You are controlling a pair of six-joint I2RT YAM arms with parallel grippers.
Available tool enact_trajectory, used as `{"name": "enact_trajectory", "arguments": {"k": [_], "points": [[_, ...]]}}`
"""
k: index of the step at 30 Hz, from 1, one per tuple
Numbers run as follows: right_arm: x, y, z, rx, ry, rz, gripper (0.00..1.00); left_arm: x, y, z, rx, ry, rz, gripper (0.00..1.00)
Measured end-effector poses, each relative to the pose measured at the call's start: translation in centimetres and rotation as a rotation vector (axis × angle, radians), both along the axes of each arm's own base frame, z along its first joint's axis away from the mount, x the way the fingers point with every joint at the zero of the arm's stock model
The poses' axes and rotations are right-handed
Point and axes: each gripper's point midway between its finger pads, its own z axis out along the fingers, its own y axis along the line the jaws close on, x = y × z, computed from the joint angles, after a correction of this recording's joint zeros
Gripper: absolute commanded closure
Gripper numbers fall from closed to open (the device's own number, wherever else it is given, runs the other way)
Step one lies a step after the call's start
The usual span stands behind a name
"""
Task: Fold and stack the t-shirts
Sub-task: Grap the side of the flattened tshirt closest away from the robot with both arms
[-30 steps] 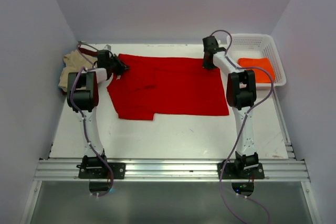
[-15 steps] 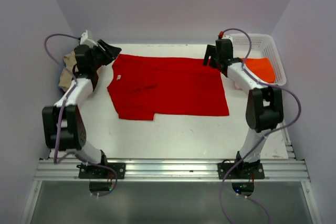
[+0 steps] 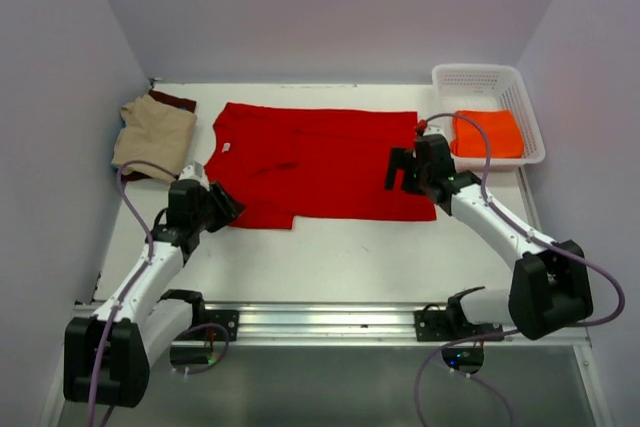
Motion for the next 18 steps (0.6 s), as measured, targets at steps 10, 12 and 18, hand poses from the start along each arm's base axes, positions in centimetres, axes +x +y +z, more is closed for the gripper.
{"name": "enact_trajectory", "arguments": {"k": [10, 12, 18], "points": [[-3.9, -1.0, 1.2, 0.043, -0.033, -0.003, 0.01, -0.9, 2.3, 1.1, 0.044, -0.097, 0.133, 0.47], [-4.0, -1.0, 0.9, 0.041, -0.027, -0.004, 0.01, -0.9, 2.9, 0.6, 0.068, -0.078, 0.160, 0.47], [-4.5, -1.2, -0.1, 0.032, 0.010, -0.008, 0.01, -1.7, 3.8, -3.0, 0.122, 0.065, 0.188, 0.49]]}}
